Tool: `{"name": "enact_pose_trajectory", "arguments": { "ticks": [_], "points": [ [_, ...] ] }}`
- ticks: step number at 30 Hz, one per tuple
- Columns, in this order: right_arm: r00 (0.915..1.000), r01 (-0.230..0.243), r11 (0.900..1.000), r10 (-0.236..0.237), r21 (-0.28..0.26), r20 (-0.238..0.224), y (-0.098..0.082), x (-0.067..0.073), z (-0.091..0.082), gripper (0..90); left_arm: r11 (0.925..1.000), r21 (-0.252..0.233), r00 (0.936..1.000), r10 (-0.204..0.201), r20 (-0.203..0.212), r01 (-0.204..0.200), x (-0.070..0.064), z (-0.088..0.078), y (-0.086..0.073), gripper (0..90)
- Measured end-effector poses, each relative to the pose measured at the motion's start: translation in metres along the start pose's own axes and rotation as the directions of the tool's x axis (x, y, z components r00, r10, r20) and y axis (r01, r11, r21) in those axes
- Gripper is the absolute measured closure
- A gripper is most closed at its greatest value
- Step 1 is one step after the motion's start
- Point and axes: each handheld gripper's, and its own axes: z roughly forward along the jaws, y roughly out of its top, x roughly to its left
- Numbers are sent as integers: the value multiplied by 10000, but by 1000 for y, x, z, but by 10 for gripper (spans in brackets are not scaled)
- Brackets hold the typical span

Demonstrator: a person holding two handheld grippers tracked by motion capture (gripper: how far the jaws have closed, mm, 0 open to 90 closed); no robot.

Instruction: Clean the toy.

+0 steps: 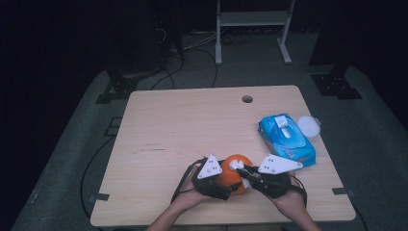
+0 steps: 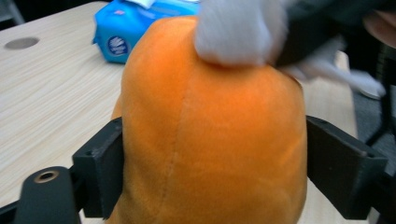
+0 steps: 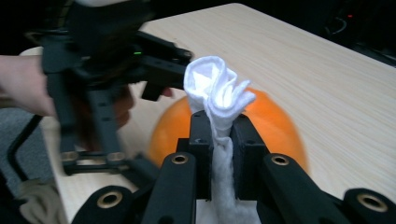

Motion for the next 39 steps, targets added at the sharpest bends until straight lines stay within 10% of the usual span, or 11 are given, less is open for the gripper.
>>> {"name": "enact_pose_trajectory", "arguments": {
  "ticks": [6,15,23,28,33,39],
  "points": [
    [9977,-508,9987,508,-11,447,-6,-21,-11,796,9997,-67,9995,248,206,-247,-3,1,1,157],
    [9996,254,9992,-257,305,101,4,-2,-5,797,9971,-34,9962,755,441,-754,-8,1,-1,153],
    [9953,-961,9950,964,270,-122,-4,-26,-12,796,9947,-63,9921,1029,721,-1028,-12,4,0,187],
    [9990,-254,9984,273,506,-367,6,-7,-8,794,9896,6,9869,1437,733,-1441,-17,4,-2,214],
    [9972,-693,9953,673,669,324,-3,-28,-10,793,9899,-153,9865,1421,811,-1413,-14,5,-3,226],
    [9971,-760,9934,765,859,-26,-3,-25,-16,800,9944,-181,9920,1052,695,-1042,-13,9,-2,217]
  ]
}}
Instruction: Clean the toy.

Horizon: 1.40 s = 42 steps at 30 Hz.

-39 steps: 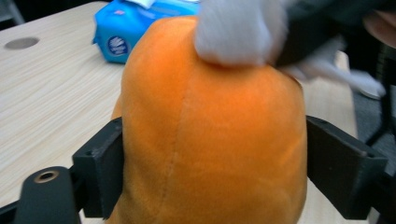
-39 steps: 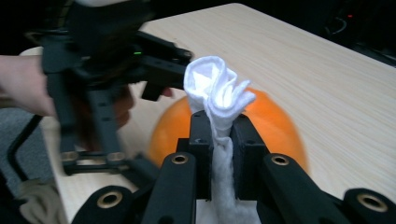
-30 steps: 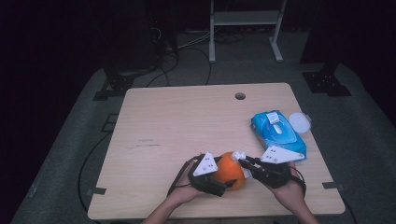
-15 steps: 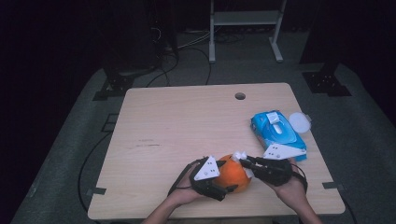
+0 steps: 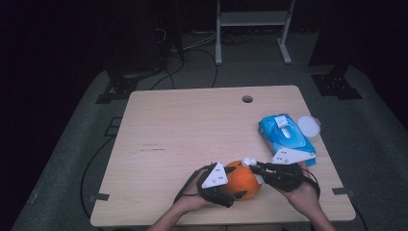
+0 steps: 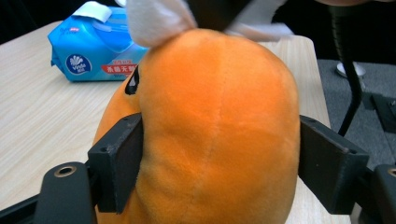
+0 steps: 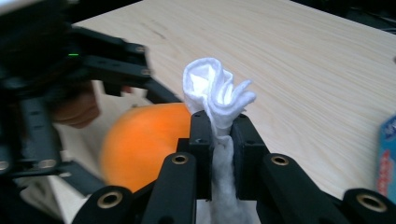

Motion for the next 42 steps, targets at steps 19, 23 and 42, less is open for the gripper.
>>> {"name": "enact_pose_trajectory", "arguments": {
  "ticks": [19,23,42],
  "points": [
    [9914,-1304,9913,1301,-175,-161,-19,-27,5,799,9933,-344,9938,-1108,-114,1103,21,-10,-7,217],
    [9887,-1489,9888,1487,-106,-168,-22,-32,7,799,9922,-363,9926,-1199,-170,1192,22,-10,-7,214],
    [9993,328,9991,-334,-284,-195,4,16,11,795,9582,-745,9592,-2797,-404,2763,33,-8,-9,195]
  ]
}}
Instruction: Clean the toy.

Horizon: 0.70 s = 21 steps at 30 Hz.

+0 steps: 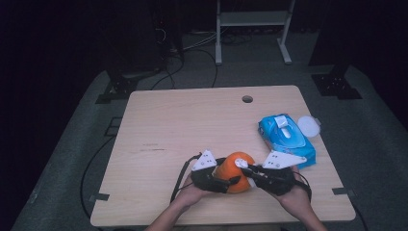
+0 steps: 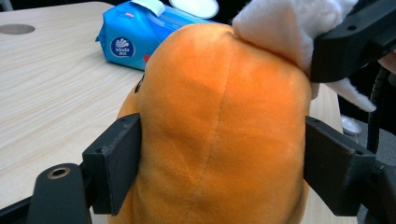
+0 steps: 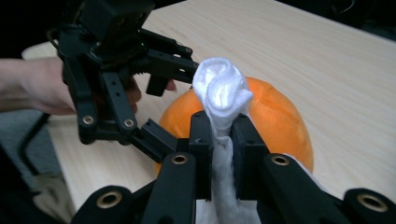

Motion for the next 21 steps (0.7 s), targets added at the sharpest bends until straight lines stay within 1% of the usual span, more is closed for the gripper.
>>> {"name": "enact_pose_trajectory", "arguments": {
  "ticks": [1,2,3,4,6,7,8,11,12,13,14,16,17,18,19,20,21],
  "points": [
    [10000,-4,10000,4,-29,44,-1,-3,0,795,9999,-39,9999,-152,-6,152,1,0,0,195],
    [9998,-38,10000,38,-9,195,-2,-6,-1,794,9996,-70,9996,-280,-4,280,2,-1,0,196],
    [9993,-84,10000,84,-8,359,-4,-10,-2,794,9994,-73,9995,-324,33,324,3,0,0,196],
    [9986,-303,9995,303,-9,422,-7,-16,-4,794,9995,-62,9995,-303,45,303,2,0,1,198],
    [9977,-481,9988,481,-7,474,-10,-20,-5,795,9998,-55,9998,-184,5,184,0,2,1,200],
    [9971,-607,9982,607,-7,449,-9,-19,-6,796,10000,-24,10000,-35,-48,35,-2,3,1,200],
    [9977,-542,9985,542,-15,419,-8,-17,-6,796,10000,-17,9999,83,-80,-83,-5,4,1,199],
    [9998,-171,9998,172,-129,93,0,-5,-3,795,9971,116,9971,755,-132,-754,-14,7,2,199],
    [9999,10,10000,-9,-56,152,2,-2,-2,795,9952,170,9952,969,-136,-967,-16,7,2,194],
    [9995,162,9999,-164,61,257,3,0,0,795,9945,198,9947,1026,-84,-1024,-16,7,3,188],
    [9996,163,9999,-165,57,224,2,-1,1,795,9938,207,9940,1093,32,-1093,-15,6,3,181],
    [10000,-39,10000,39,22,15,-3,-6,0,794,9868,14,9866,1616,241,-1617,-11,2,2,159],
    [9999,-106,9999,106,21,-16,-4,-7,-1,794,9843,-21,9839,1764,305,-1764,-10,0,2,146],
    [9999,-148,9999,148,25,-46,-5,-8,-2,794,9829,-37,9819,1840,453,-1840,-9,0,2,133],
    [9999,-105,9999,105,34,-52,-5,-8,-3,794,9826,30,9808,1852,608,-1857,-7,0,1,117],
    [10000,-39,10000,40,47,-47,-6,-8,-3,794,9799,166,9778,1971,712,-1987,-6,0,1,104],
    [10000,-11,10000,11,71,-45,-6,-7,-4,793,9755,307,9736,2153,755,-2181,-5,0,1,104]
  ]
}}
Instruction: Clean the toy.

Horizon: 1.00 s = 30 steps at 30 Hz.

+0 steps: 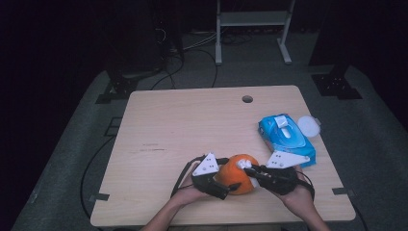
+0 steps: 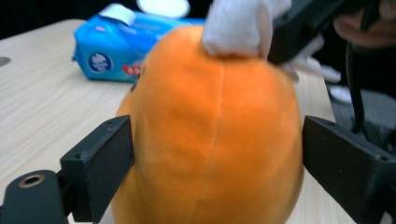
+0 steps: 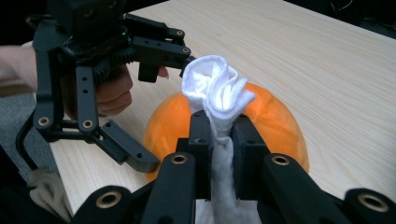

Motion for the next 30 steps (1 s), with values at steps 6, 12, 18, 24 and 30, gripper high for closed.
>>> {"name": "enact_pose_trajectory", "arguments": {
  "ticks": [6,12,18,24,30],
  "points": [
    [10000,8,10000,-8,64,43,0,-1,-2,793,9976,387,9981,562,235,-571,4,-1,-4,84],
    [10000,-25,9999,25,105,49,-1,0,-2,790,9966,613,9985,546,53,-548,3,12,-9,9],
    [10000,-28,10000,28,40,86,1,1,0,789,9957,746,9977,570,-360,-541,-1,11,-7,136],
    [9995,-291,9967,299,-764,88,7,-3,-15,791,9981,142,9971,601,-477,-595,-9,-7,17,283],
    [9982,-547,9929,569,-1055,181,7,-11,-20,790,9973,72,9950,729,-680,-726,-9,-15,25,290]
  ]
}}
